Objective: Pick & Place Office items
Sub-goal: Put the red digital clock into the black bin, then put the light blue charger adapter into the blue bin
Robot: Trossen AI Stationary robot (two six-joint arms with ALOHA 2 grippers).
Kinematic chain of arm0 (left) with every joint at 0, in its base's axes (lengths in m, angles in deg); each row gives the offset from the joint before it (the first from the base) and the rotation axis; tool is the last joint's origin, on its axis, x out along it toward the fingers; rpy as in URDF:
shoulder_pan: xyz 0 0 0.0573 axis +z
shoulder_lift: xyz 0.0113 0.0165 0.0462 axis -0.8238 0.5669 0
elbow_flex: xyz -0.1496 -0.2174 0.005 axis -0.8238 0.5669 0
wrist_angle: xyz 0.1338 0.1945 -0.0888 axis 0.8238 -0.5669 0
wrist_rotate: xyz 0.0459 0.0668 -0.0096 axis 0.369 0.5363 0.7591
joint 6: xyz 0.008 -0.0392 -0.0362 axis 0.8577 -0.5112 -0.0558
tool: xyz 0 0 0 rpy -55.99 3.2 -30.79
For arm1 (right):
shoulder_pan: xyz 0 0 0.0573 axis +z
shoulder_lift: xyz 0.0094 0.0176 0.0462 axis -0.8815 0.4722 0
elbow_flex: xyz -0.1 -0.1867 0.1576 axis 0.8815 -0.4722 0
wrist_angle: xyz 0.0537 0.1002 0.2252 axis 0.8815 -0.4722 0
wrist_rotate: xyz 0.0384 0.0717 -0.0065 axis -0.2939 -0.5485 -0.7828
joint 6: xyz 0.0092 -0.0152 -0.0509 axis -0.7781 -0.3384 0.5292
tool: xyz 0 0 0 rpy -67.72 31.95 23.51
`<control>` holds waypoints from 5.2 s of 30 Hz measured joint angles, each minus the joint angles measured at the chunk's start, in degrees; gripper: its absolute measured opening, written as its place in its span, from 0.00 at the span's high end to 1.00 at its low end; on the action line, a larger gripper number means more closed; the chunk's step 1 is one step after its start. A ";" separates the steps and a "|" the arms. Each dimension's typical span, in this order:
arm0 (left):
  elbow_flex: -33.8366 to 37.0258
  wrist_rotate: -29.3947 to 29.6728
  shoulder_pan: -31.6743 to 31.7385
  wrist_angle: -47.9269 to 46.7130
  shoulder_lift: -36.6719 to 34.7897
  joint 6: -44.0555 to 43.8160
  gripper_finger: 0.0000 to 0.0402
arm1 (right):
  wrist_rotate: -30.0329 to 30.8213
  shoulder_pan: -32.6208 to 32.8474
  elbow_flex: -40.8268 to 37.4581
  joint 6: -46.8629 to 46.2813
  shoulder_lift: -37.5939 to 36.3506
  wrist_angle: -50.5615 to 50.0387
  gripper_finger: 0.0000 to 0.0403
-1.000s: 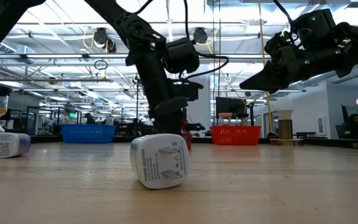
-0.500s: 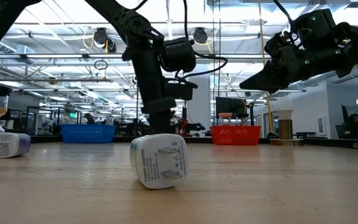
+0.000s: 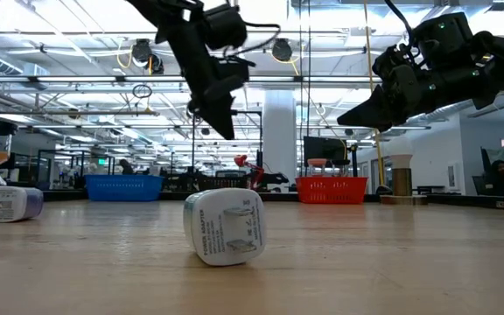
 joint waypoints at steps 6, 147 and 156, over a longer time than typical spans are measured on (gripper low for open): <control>0.36 -6.64 1.75 -1.12 -0.15 1.89 0.98 | 0.00 0.00 0.00 0.08 0.00 0.04 1.00; -6.74 3.46 16.30 6.55 17.71 -6.42 0.99 | -1.42 0.35 0.02 0.63 0.00 0.07 1.00; -6.60 4.77 16.30 3.74 16.93 -5.48 0.96 | -1.41 0.37 0.02 0.66 -0.02 0.09 1.00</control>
